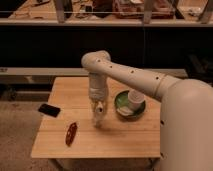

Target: Stand the bottle upright

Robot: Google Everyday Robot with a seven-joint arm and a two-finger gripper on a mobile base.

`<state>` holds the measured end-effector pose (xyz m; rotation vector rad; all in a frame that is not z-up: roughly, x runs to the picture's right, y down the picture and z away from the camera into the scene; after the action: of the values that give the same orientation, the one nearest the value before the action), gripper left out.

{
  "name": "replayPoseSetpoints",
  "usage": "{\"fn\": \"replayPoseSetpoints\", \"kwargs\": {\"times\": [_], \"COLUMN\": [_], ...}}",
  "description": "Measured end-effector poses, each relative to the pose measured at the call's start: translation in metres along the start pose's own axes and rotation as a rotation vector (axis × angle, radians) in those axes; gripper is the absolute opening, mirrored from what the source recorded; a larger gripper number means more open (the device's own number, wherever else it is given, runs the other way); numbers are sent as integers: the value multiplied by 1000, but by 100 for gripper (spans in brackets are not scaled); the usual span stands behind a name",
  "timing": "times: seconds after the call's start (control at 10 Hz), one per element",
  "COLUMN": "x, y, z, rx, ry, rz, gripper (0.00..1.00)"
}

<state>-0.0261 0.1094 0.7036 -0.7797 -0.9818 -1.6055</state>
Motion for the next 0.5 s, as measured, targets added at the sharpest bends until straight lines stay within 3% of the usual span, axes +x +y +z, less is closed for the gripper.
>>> {"fn": "replayPoseSetpoints", "kwargs": {"times": [0.5], "x": [-1], "y": [0], "z": [-2], "rx": [-10], "ry": [-13], "rz": [-12], "gripper": [40]}}
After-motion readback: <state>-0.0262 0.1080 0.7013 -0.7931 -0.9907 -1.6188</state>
